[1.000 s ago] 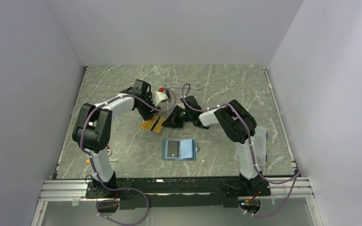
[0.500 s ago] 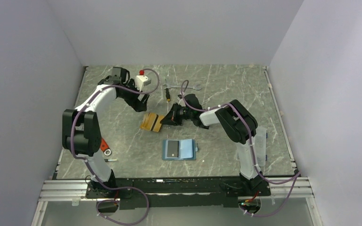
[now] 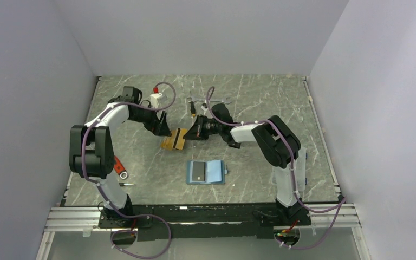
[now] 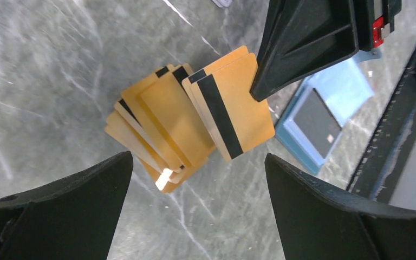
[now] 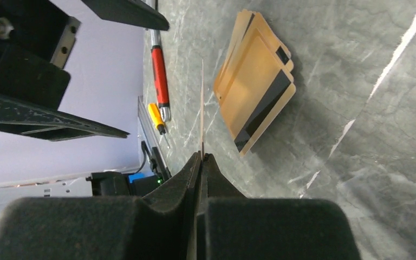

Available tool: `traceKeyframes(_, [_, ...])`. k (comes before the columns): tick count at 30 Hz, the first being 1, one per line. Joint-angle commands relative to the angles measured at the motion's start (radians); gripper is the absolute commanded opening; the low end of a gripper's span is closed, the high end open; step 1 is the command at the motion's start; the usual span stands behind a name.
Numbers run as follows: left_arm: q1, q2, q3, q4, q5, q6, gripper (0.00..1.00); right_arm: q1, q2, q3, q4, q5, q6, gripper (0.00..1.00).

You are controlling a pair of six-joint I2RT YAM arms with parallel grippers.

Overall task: Put the credit cards into the card holder
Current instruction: Pick up the credit card from the center of the board.

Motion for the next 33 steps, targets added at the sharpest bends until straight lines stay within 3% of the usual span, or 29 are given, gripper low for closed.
traceKeyframes(1, [0.01,-0.03,-0.024,0.045,0.167,-0.052,0.99,-0.003,-0.073,0.02,0.09,-0.055,-0.05,0.0])
traceKeyframes(7, [0.021,-0.053,-0.074,0.093,0.285,-0.114,0.99,-0.003,-0.104,0.03,0.115,-0.097,-0.05,0.0])
traceKeyframes(13, [0.028,-0.059,-0.111,0.108,0.311,-0.129,0.96,-0.003,-0.118,0.029,0.184,-0.123,0.0,0.0])
traceKeyframes(16, [0.028,-0.046,-0.104,0.083,0.366,-0.125,0.83,0.001,-0.117,0.039,0.197,-0.126,0.011,0.0])
traceKeyframes(20, [0.028,-0.024,-0.064,-0.016,0.425,-0.058,0.52,0.01,-0.114,0.06,0.163,-0.113,-0.01,0.0])
traceKeyframes(25, [0.028,-0.008,-0.038,-0.086,0.471,-0.005,0.26,0.011,-0.114,0.053,0.202,-0.129,0.016,0.0])
traceKeyframes(33, [0.031,0.07,0.079,-0.366,0.583,0.22,0.07,0.009,-0.094,0.016,0.366,-0.176,0.133,0.16])
